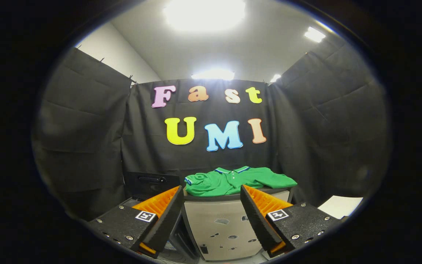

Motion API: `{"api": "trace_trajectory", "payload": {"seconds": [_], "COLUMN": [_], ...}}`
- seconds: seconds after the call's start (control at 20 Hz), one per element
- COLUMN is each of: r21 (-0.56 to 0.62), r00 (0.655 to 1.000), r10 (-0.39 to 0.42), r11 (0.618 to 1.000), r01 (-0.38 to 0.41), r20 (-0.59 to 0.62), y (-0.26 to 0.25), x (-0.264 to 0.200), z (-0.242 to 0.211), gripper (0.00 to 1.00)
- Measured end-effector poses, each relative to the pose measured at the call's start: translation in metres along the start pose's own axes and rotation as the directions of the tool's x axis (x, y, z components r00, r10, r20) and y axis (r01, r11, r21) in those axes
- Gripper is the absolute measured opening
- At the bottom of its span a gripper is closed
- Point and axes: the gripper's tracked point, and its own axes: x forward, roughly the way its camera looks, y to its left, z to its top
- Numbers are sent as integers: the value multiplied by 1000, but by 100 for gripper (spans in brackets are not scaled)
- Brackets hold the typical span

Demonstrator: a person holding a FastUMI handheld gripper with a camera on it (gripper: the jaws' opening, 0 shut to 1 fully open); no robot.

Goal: Put the clothes into the washing machine and then close the washing machine lid.

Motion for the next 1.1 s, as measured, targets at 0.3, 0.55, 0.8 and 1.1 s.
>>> {"api": "trace_trajectory", "payload": {"seconds": [0.3,0.55,0.8,1.1], "r21": [-4,8,-16,1], "r00": [1000,999,994,986], "r10": [-17,-27,-37,-11], "r11": [1000,1000,999,1000], "r01": [17,28,35,12], "r20": [-15,-44,-101,-169], "y": [-22,-43,-61,-72], "x": [45,90,133,182], "z": [10,14,8,-5], "gripper": [95,95,95,95]}}
